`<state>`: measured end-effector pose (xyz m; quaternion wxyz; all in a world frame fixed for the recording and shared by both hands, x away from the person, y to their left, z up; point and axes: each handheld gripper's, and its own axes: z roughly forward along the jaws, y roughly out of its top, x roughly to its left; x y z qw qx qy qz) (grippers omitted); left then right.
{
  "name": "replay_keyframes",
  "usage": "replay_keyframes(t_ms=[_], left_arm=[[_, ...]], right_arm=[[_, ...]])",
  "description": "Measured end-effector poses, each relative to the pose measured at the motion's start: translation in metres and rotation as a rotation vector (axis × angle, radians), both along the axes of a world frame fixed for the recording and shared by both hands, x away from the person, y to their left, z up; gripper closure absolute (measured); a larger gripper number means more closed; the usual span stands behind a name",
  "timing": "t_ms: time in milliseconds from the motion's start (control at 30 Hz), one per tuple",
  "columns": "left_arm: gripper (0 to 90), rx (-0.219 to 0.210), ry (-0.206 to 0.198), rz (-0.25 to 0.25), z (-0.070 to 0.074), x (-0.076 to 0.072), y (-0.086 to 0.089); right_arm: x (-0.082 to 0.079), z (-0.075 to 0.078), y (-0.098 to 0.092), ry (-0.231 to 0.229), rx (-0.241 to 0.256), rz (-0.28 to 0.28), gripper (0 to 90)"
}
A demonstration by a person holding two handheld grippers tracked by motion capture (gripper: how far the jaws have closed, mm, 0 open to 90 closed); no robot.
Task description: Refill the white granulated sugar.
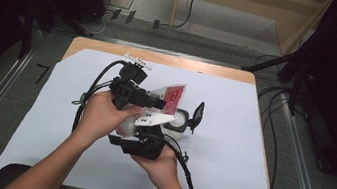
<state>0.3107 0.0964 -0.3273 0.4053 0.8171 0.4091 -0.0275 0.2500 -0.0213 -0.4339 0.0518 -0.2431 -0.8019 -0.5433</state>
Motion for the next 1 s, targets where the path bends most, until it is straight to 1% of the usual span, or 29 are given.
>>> replay_keyframes(t_ms=[67, 200, 367, 433, 467, 667, 800, 1000], left_arm=[[63.6, 0.004, 0.005, -0.002, -0.0003, 0.0006, 0.0001], [63.3, -0.011, 0.019, 0.001, -0.0005, 0.003, 0.0001], [63.9, -0.007, 0.018, -0.001, -0.0006, 0.0035, 0.0003], [64.1, -0.005, 0.013, 0.003, -0.0004, 0.0025, -0.0008], [64.2, -0.002, 0.009, -0.005, -0.0005, 0.0023, -0.0006], [65.9, -0.002, 0.008, 0.0, -0.0012, 0.0023, -0.0005], [65.6, -0.008, 0.006, -0.002, -0.001, 0.0026, -0.0005], [64.1, -0.013, 0.003, 0.001, 0.0016, 0.002, 0.0001]], right_arm=[[-0.0001, 0.0, -0.0001, 0.003, -0.001, -0.002, 62.5], [0.0004, -0.0004, -0.0001, 0.01, 0.003, -0.006, 62.5], [0.001, -0.0007, -0.0003, 0.02, 0.009, -0.001, 62.4], [0.001, -0.0007, -0.0004, 0.017, 0.007, -0.002, 62.4], [0.0009, -0.0008, -0.0005, 0.015, 0.006, -0.002, 62.4], [0.0008, -0.0016, -0.0007, -0.03, -0.025, 0.0, 62.3], [0.0008, -0.0012, -0.0009, -0.027, -0.026, 0.001, 62.4], [0.0012, 0.0004, -0.0017, -0.011, -0.005, -0.008, 62.6]])
